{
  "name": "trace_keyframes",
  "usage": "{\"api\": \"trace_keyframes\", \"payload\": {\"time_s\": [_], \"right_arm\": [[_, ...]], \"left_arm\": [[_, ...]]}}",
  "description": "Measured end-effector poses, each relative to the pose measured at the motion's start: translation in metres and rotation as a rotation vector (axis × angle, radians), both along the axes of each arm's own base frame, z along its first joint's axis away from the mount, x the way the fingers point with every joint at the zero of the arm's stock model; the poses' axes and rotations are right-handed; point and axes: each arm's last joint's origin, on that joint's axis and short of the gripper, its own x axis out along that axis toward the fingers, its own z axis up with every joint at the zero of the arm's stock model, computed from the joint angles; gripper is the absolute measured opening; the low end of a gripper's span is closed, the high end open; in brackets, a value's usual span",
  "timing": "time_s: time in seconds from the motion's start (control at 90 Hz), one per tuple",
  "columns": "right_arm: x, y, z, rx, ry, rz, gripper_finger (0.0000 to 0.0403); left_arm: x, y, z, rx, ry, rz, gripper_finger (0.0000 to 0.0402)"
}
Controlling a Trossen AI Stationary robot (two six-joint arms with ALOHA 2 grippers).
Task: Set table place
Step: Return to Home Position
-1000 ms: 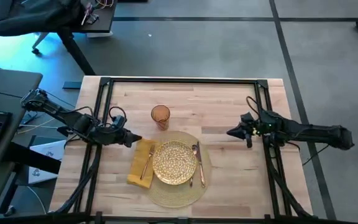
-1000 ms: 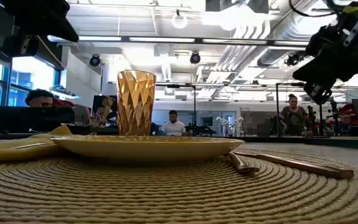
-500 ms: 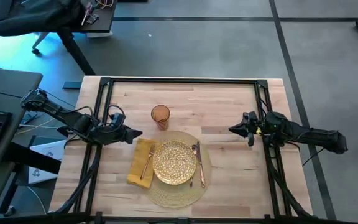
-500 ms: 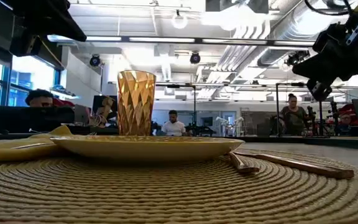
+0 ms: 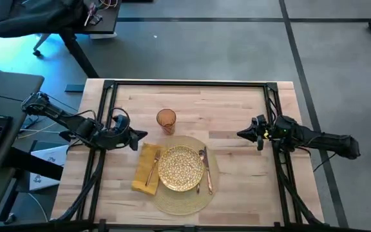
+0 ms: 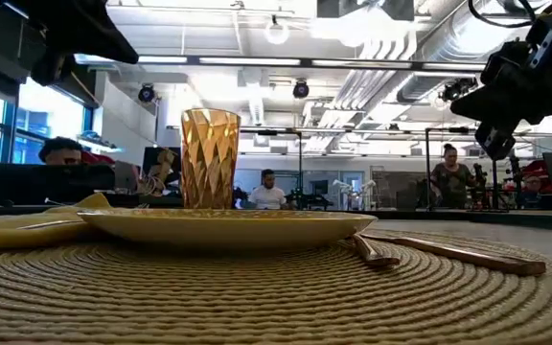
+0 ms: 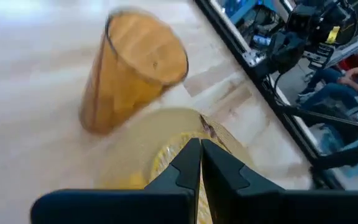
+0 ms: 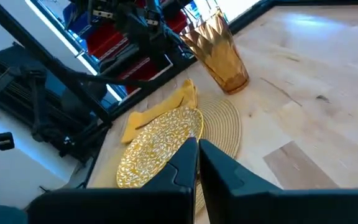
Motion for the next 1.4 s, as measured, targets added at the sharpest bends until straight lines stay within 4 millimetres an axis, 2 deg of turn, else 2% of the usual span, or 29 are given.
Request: {"api": "trace_keyframes", "payload": {"time_s": [0.289,0.5,0.656,0.778,0.933,1.133,1.3,1.4], "right_arm": [[-0.008,0.007,0.011,-0.022,-0.135,0.062,0.0],[-0.007,0.008,0.009,-0.018,-0.114,0.065,0.0],[-0.007,0.008,0.009,-0.018,-0.114,0.065,0.0],[-0.007,0.008,0.009,-0.019,-0.114,0.065,0.0],[-0.007,0.008,0.009,-0.019,-0.114,0.065,0.0001],[-0.007,0.008,0.009,-0.018,-0.114,0.065,0.0],[-0.007,0.008,0.009,-0.018,-0.114,0.065,0.0],[-0.007,0.008,0.009,-0.018,-0.113,0.065,0.0]], "left_arm": [[0.006,0.005,0.02,0.164,-0.091,-0.115,0.0],[0.011,0.016,0.03,0.36,-0.097,-0.14,0.0],[0.014,0.032,0.032,0.386,-0.1,-0.246,0.0],[0.011,0.046,0.029,0.399,-0.1,-0.288,0.0],[-0.003,0.059,0.019,0.386,-0.094,-0.273,0.0],[-0.029,0.058,0.002,0.386,-0.172,-0.315,0.0],[-0.047,0.058,-0.008,0.489,-0.218,-0.328,0.0],[-0.051,0.058,-0.019,0.529,-0.214,-0.333,0.0]]}}
